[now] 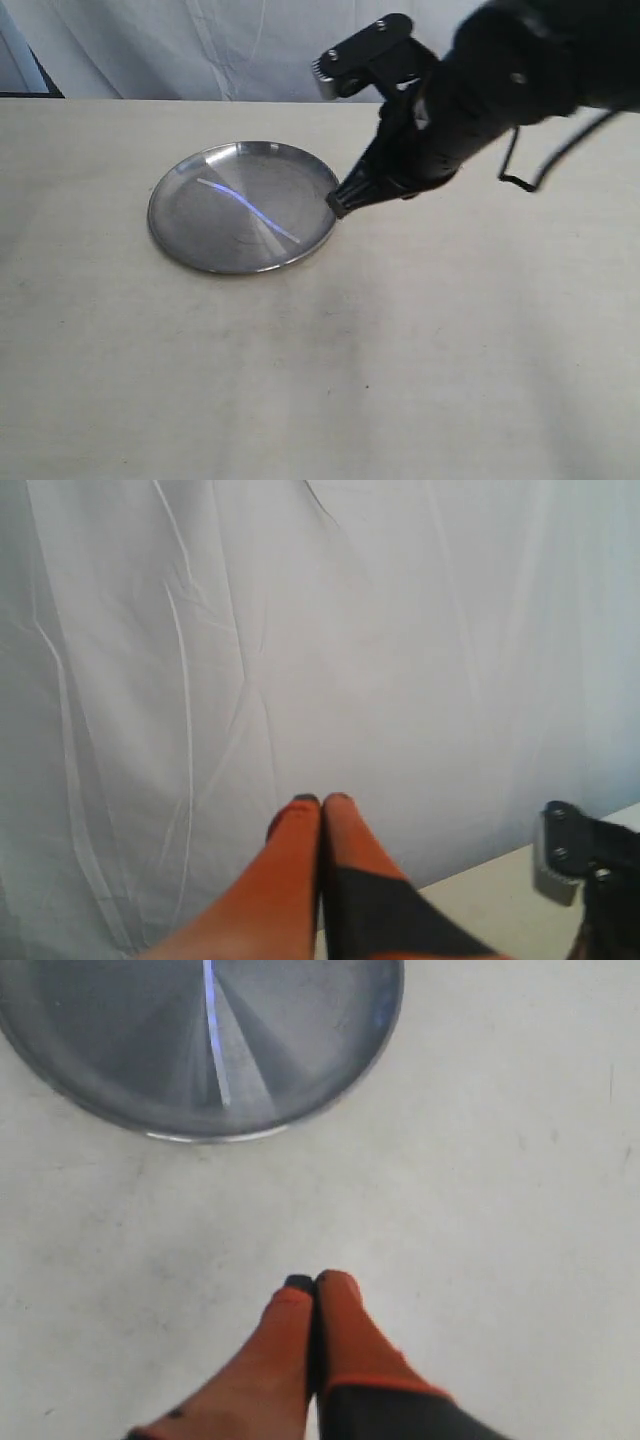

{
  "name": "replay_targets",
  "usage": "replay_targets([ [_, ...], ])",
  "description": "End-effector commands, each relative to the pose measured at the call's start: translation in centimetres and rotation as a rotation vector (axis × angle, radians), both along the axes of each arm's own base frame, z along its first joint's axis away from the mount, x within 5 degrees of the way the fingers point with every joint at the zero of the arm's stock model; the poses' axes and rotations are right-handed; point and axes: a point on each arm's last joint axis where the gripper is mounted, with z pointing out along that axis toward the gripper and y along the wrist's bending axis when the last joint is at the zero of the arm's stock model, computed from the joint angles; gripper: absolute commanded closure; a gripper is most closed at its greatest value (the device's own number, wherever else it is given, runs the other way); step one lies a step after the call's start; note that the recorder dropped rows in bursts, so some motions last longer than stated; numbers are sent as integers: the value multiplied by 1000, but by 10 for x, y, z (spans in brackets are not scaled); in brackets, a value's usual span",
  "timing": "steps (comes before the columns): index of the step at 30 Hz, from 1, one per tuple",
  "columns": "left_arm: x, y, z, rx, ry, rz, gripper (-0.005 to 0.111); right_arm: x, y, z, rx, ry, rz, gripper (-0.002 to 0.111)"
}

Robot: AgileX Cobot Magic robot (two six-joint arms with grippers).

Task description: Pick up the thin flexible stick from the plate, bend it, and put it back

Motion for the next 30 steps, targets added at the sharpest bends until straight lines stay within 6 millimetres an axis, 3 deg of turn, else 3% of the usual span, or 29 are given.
replay_targets([
  [1,-1,1,-1,-10,4,2,107,-47,-28,16,60,38,-83,107],
  [6,-1,1,-1,-10,4,2,107,-82,-51,35,28,95,-119,107],
  [13,-1,1,-1,-10,4,2,107,-91,-56,50,73,31,-114,107],
  [17,-1,1,-1,-10,4,2,107,-107,-66,71,153,-76,-113,107],
  [21,-1,1,-1,-10,4,2,107,-126,-85,82,310,-321,-110,107],
  [24,-1,1,-1,-10,4,2,107,-144,-108,73,455,-555,-162,107],
  [30,-1,1,-1,-10,4,2,107,-191,-147,20,595,-834,-365,107],
])
